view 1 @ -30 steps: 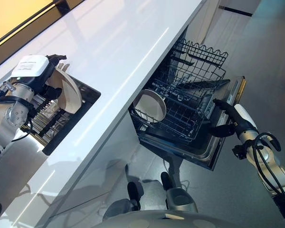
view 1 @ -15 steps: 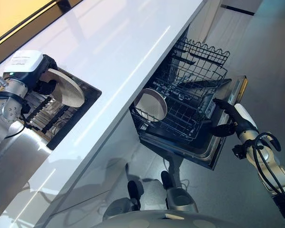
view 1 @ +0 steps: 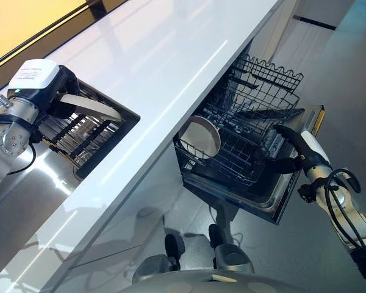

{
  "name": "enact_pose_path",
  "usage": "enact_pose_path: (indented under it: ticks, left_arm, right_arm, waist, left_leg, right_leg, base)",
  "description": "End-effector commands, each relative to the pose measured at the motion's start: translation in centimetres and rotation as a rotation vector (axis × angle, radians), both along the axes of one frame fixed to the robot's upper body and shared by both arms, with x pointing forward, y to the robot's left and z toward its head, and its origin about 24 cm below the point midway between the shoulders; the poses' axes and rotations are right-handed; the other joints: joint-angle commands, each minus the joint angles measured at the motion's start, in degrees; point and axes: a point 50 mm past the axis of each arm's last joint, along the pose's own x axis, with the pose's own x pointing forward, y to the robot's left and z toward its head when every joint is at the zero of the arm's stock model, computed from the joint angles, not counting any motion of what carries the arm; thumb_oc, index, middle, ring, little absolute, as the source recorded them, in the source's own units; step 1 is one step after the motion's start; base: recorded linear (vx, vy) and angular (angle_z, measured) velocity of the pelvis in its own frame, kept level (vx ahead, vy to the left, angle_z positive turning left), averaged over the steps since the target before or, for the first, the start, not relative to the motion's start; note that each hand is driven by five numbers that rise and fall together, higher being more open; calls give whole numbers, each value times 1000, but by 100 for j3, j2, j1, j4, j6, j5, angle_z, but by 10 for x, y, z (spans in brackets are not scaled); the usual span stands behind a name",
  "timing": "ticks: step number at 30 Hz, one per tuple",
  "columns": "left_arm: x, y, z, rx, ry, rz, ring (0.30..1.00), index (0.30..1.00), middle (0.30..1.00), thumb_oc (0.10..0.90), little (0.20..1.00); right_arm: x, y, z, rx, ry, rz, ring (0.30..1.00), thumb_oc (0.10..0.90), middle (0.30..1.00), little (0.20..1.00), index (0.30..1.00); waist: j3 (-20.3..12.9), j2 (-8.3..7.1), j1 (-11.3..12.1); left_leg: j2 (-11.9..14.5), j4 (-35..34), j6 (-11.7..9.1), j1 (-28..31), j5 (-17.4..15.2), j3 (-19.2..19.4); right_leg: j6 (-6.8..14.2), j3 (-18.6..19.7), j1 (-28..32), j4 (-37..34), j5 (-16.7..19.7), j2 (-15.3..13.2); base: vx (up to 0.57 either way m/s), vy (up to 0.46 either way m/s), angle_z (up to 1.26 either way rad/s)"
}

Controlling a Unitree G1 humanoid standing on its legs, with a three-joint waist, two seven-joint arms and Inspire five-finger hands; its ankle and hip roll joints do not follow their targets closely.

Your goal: Pick up plates and place into dishwasher.

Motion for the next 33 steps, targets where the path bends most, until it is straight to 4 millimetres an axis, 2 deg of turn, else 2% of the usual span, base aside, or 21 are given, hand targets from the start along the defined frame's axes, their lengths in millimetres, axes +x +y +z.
enact_pose_path:
  ticks: [1,5,9,14,17,20,22,28,33]
  left_arm:
    - [-15,-8,99,-25,-418,-71,300,300,300,100,200]
    - [-26,-14,107,-92,-519,-125,300,300,300,100,200]
    - [-39,-14,112,-164,-641,-156,300,300,300,100,200]
    - [-48,-18,114,-442,-751,-262,300,300,300,100,200]
    - [-46,-34,102,-675,-746,-404,300,300,300,100,200]
    - [-41,-52,90,-818,-694,-521,300,300,300,100,200]
    - [-38,-68,82,-846,-661,-575,300,300,300,100,200]
    - [-32,-95,70,-903,-567,-664,300,300,300,100,200]
    - [-21,-119,70,-949,-485,-737,300,300,300,100,200]
  right_arm:
    - [15,17,58,-7,-285,118,900,800,900,900,900]
    - [14,24,67,169,-379,146,900,800,900,900,900]
    - [11,31,78,270,-454,193,900,800,900,900,900]
    - [9,41,92,370,-525,263,900,800,900,900,900]
    - [12,49,100,426,-565,302,900,800,900,900,900]
    - [16,58,108,436,-611,332,900,800,900,900,900]
    - [17,65,113,429,-643,351,900,800,900,900,900]
    - [17,73,129,453,-718,401,900,800,900,900,900]
    - [19,85,149,431,-819,434,900,800,900,900,900]
  waist:
    - [-937,40,40]
    - [-1008,10,126]
    - [-1075,6,146]
    - [-1140,6,116]
    - [-1182,-40,101]
    - [-1218,-75,96]
    - [-1240,-99,76]
    - [-1280,-136,38]
    - [-1326,-150,-15]
  left_leg:
    - [-338,12,158,77,-497,-272]
    - [-328,12,144,97,-507,-333]
    - [-319,12,130,97,-513,-370]
    - [-296,12,109,99,-508,-366]
    - [-284,12,97,95,-456,-370]
    - [-278,12,97,110,-460,-389]
    - [-272,12,101,130,-473,-386]
    - [-253,12,105,150,-485,-349]
    - [-234,12,106,152,-478,-275]
  right_leg:
    - [334,-214,92,23,-111,73]
    - [293,-247,127,23,-129,101]
    - [262,-272,131,23,-149,119]
    - [220,-292,133,23,-167,149]
    - [174,-288,135,23,-134,170]
    - [142,-285,148,23,-134,184]
    - [126,-268,162,23,-139,198]
    - [117,-206,172,23,-132,228]
    - [119,-136,157,23,-102,250]
  base:
    - [0,-51,7]
    - [-4,-37,6]
    - [-29,-28,6]
    - [-45,-15,3]
    - [-60,-26,-1]
    - [-50,-24,-2]
    - [-34,-16,-1]
    - [-27,-13,-5]
    - [-36,-27,-5]
